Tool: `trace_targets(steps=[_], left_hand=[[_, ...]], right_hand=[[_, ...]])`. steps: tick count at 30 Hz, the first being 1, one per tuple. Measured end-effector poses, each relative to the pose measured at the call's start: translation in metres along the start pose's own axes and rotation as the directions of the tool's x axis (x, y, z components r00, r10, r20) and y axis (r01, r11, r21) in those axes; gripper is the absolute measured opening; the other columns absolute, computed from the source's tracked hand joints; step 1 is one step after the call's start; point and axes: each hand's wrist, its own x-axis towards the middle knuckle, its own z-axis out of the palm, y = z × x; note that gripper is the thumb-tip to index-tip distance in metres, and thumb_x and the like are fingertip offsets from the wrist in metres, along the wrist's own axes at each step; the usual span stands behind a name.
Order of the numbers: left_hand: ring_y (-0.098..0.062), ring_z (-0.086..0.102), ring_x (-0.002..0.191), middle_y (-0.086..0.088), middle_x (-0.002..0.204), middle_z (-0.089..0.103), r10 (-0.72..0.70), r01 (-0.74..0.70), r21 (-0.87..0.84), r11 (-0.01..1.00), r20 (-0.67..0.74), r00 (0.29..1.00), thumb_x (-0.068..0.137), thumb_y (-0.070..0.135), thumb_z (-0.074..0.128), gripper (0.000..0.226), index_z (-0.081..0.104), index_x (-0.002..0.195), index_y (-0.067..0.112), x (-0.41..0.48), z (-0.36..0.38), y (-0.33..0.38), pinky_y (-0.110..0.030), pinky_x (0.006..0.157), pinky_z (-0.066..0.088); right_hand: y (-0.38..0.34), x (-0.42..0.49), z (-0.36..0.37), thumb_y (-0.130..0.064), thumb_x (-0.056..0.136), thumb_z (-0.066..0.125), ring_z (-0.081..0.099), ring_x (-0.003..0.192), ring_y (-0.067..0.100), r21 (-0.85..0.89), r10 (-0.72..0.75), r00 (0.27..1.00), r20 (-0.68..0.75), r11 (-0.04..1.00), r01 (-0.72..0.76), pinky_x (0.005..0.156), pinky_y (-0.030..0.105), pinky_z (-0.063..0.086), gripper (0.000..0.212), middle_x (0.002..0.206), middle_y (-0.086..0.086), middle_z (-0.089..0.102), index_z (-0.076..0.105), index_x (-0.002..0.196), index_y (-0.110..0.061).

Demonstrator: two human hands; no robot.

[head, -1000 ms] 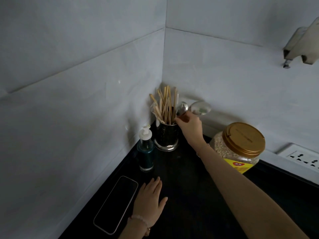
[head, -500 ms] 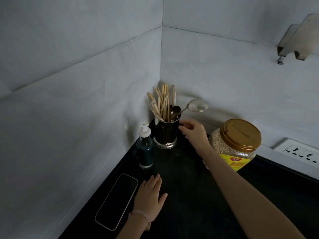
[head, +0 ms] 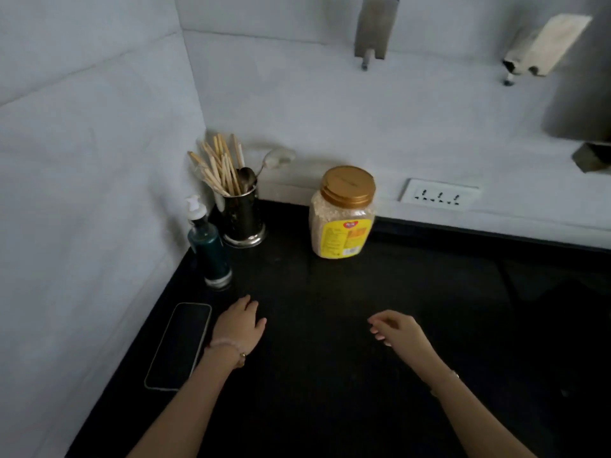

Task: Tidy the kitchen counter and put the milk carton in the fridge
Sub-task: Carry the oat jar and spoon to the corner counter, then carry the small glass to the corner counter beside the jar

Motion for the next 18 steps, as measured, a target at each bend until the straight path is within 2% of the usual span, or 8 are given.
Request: trace_targets(steps=[2, 5, 8, 11, 14, 18], left_hand=[[-0.016, 0.037, 0.131, 0.002, 0.146, 0.036, 0.03, -0.031, -0.119, 0.992, -0.007, 1.0, 0.093, 0.035, 0.041, 0.045, 0.039, 0.136, 0.019, -0.022, 0.006, 0.011, -0.033, 0.106, 0.037], [-0.009, 0.053, 0.113, 0.008, 0.122, 0.056, 0.101, -0.113, -0.342, 0.933, -0.05, 0.994, 0.091, 0.027, 0.048, 0.031, 0.051, 0.123, 0.026, -0.07, 0.028, 0.03, -0.026, 0.095, 0.046], [-0.002, 0.059, 0.097, 0.014, 0.103, 0.061, 0.244, -0.195, -0.473, 0.859, 0.044, 0.969, 0.09, 0.022, 0.05, 0.022, 0.055, 0.108, 0.034, -0.114, 0.05, 0.059, -0.024, 0.09, 0.05], [0.001, 0.061, 0.088, 0.013, 0.093, 0.062, 0.428, -0.295, -0.536, 0.791, 0.139, 0.893, 0.091, 0.021, 0.05, 0.021, 0.054, 0.094, 0.042, -0.137, 0.072, 0.098, -0.021, 0.086, 0.051], [0.002, 0.061, 0.083, 0.014, 0.087, 0.063, 0.57, -0.401, -0.537, 0.743, 0.192, 0.799, 0.092, 0.021, 0.047, 0.017, 0.06, 0.098, 0.031, -0.154, 0.094, 0.143, -0.014, 0.075, 0.05], [-0.004, 0.063, 0.079, 0.008, 0.082, 0.066, 0.697, -0.502, -0.549, 0.669, 0.229, 0.679, 0.093, 0.019, 0.046, 0.019, 0.064, 0.098, 0.022, -0.173, 0.118, 0.203, -0.022, 0.074, 0.053]], right_hand=[[0.029, -0.028, -0.005, -0.022, 0.092, 0.052, 0.063, 0.087, 0.009, 0.061, 0.072, 0.995, -0.069, 0.996, -0.068, 0.072, 0.021, 0.048, 0.014, 0.091, -0.004, 0.066, 0.064, 0.097, -0.024], [0.073, -0.072, -0.007, -0.02, 0.093, 0.05, 0.064, 0.084, 0.013, 0.16, 0.186, 0.973, -0.14, 0.974, -0.163, 0.071, 0.023, 0.049, 0.016, 0.09, -0.002, 0.067, 0.065, 0.093, -0.024], [0.111, -0.119, -0.007, -0.014, 0.092, 0.051, 0.064, 0.076, 0.017, 0.277, 0.327, 0.919, -0.219, 0.924, -0.263, 0.069, 0.029, 0.049, 0.02, 0.084, 0.004, 0.07, 0.067, 0.083, -0.023], [0.139, -0.169, -0.005, -0.007, 0.09, 0.052, 0.063, 0.073, 0.02, 0.414, 0.419, 0.848, -0.326, 0.869, -0.271, 0.069, 0.03, 0.049, 0.022, 0.077, 0.006, 0.07, 0.069, 0.08, -0.017], [0.167, -0.221, 0.001, -0.002, 0.089, 0.05, 0.061, 0.067, 0.019, 0.54, 0.496, 0.772, -0.398, 0.807, -0.24, 0.063, 0.027, 0.047, 0.021, 0.072, 0.006, 0.067, 0.069, 0.083, -0.01], [0.226, -0.28, 0.028, 0.001, 0.088, 0.049, 0.054, 0.055, 0.017, 0.659, 0.658, 0.663, -0.358, 0.681, -0.319, 0.052, 0.024, 0.039, 0.023, 0.062, 0.005, 0.062, 0.065, 0.074, -0.008]])
